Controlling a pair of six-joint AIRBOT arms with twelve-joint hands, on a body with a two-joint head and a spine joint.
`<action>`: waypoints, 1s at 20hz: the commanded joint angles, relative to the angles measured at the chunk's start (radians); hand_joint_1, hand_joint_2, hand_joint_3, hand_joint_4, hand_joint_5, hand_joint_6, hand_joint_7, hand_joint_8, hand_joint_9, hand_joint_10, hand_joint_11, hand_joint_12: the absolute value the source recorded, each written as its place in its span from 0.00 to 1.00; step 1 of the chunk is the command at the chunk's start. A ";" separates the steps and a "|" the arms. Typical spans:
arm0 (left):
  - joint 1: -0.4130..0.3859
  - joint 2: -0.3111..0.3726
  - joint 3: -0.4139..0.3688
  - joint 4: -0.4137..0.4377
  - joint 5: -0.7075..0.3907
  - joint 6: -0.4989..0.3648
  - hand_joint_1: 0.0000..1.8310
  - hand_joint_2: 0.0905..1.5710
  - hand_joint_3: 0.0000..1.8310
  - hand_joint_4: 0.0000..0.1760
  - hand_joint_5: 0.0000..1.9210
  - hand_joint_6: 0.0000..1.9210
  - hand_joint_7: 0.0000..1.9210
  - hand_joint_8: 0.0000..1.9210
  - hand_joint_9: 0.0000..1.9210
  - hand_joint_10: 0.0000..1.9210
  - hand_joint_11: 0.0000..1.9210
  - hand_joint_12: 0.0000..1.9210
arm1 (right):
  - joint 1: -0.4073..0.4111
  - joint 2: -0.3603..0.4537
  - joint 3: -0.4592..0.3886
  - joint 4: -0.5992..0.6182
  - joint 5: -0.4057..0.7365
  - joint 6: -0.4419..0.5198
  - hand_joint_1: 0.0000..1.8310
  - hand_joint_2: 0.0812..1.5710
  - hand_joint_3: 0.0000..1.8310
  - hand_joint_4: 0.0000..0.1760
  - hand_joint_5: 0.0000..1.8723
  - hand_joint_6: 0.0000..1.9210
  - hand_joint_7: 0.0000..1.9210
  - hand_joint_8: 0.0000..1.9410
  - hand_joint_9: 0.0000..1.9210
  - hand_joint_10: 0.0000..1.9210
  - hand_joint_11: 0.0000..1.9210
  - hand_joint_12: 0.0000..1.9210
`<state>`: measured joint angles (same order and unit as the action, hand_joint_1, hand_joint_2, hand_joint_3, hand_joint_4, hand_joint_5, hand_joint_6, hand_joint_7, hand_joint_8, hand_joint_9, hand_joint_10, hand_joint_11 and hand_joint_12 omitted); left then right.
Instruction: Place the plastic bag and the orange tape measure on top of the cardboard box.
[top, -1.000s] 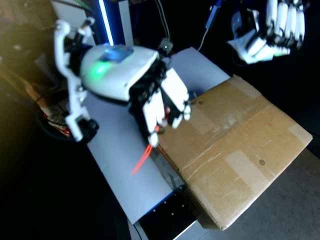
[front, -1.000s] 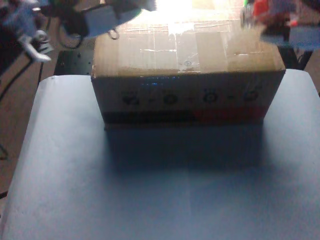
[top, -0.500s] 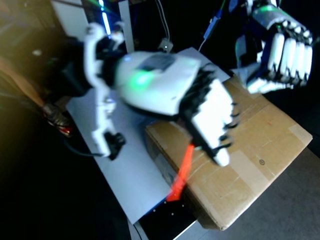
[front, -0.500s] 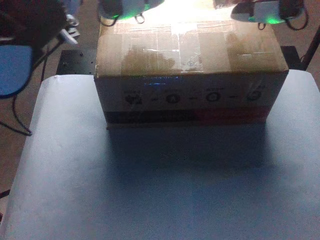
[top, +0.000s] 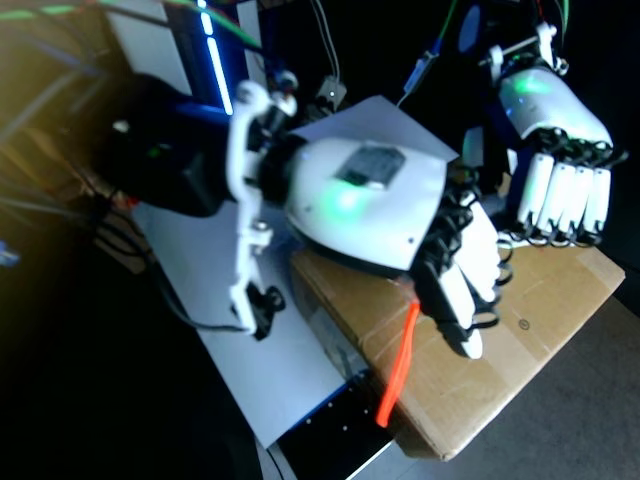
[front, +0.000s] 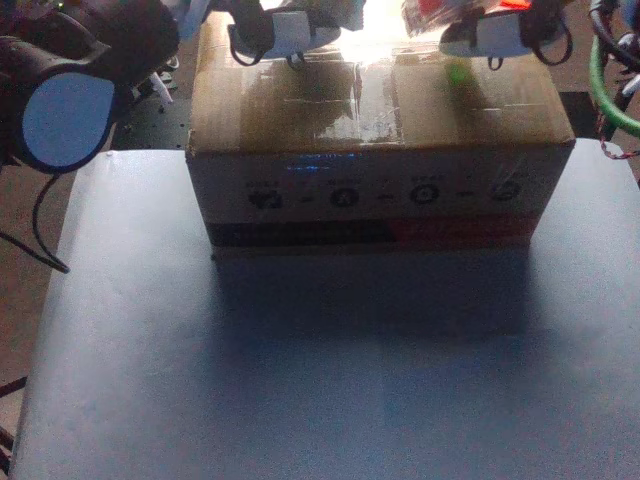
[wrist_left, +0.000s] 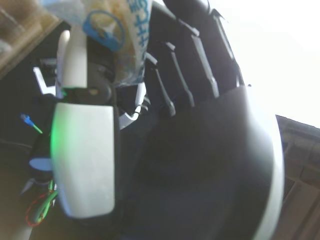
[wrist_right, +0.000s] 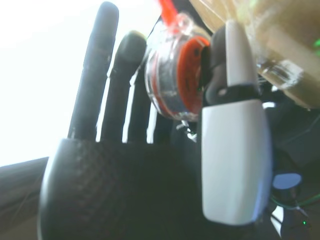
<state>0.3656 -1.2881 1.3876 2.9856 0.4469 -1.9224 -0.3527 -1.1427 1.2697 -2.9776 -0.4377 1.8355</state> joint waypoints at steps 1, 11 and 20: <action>-0.012 -0.001 0.005 0.019 0.110 -0.001 0.74 0.75 0.00 0.00 0.40 0.66 0.43 0.68 0.36 0.77 0.22 0.86 | 0.018 0.001 0.002 -0.034 -0.128 -0.005 0.82 0.70 0.00 0.00 0.48 0.53 0.49 0.56 0.49 0.60 0.38 0.81; -0.003 0.021 0.001 0.008 0.101 -0.001 0.59 0.64 0.00 0.00 0.31 0.06 0.26 0.00 0.14 0.16 0.00 0.68 | 0.018 0.001 -0.016 -0.034 -0.128 -0.005 0.71 0.60 0.00 0.00 0.33 0.54 0.32 0.65 0.29 0.75 0.20 0.91; 0.020 0.082 -0.060 0.021 0.118 -0.001 0.56 0.63 0.00 0.00 0.17 0.00 0.08 0.00 0.04 0.00 0.00 0.29 | 0.018 0.011 -0.046 -0.034 -0.135 -0.005 0.60 0.56 0.00 0.00 0.26 0.35 0.27 0.45 0.24 0.62 0.17 0.82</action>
<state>0.3954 -1.2053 1.3262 2.9849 0.4377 -1.9259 -0.3527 -1.1343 1.2236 -2.9776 -0.4473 1.8347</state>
